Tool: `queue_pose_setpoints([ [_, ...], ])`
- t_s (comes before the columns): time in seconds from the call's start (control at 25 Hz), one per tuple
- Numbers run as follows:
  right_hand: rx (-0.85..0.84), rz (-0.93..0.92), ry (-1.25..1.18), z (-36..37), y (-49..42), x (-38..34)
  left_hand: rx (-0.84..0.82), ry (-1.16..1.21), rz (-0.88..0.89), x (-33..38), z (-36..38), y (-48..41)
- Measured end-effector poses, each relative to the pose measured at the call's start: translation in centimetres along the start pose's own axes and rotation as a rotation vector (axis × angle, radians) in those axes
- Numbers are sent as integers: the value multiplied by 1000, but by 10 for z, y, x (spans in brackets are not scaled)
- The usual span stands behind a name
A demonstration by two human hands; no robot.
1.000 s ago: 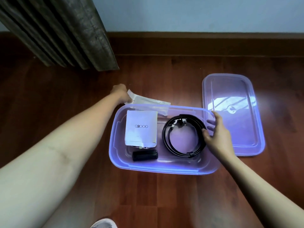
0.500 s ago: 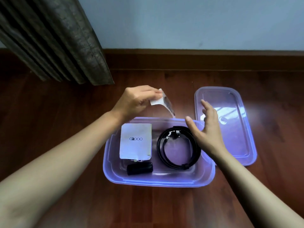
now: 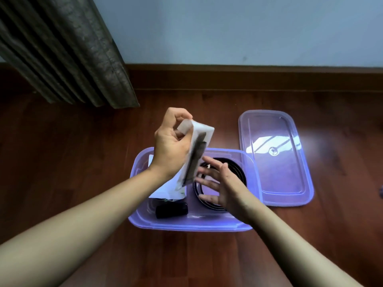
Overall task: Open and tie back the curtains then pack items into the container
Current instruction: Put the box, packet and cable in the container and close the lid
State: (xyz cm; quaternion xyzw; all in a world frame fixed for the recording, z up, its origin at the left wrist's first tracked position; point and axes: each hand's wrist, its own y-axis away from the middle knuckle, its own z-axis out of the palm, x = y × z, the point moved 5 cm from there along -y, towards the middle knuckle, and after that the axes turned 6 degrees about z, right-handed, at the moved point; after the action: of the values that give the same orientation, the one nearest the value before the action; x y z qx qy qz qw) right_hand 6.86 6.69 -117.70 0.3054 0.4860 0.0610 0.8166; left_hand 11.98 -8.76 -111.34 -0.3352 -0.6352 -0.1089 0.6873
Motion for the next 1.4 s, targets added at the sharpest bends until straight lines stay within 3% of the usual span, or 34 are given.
queue_pose_setpoints([
  [0.16, -61, 33, 1, 11, 5, 9, 21, -20, -136, -3, -2, -1],
  [0.32, 118, 36, -147, -5, 1, 13, -240, -130, -210, -8, -1, -5],
  [0.48, 340, 8, 30, -40, 1, 10, -534, -53, -396, -16, -3, 1],
  [0.64, 777, -111, 448, -68, 13, -7, -552, -197, -529, -36, 0, 18],
  [0.76, 900, -323, 717, -69, 16, -25, -557, -291, -566, -49, 9, 32],
  [0.92, 784, -296, 1114, -68, -6, -8, -605, -638, -424, -63, 19, 37],
  [1.16, 726, -189, 1376, -65, -18, 18, -893, -1234, -109, -50, 53, 44],
  [1.28, 775, -393, 1334, -61, -9, 1, -955, -1285, 251, -51, 60, 60],
  [1.36, 944, -522, 1172, -77, 7, -22, -982, -1299, 393, -54, 58, 66],
  [1.4, 1065, -512, 1047, -94, 15, -30, -1017, -1298, 342, -57, 58, 67],
])
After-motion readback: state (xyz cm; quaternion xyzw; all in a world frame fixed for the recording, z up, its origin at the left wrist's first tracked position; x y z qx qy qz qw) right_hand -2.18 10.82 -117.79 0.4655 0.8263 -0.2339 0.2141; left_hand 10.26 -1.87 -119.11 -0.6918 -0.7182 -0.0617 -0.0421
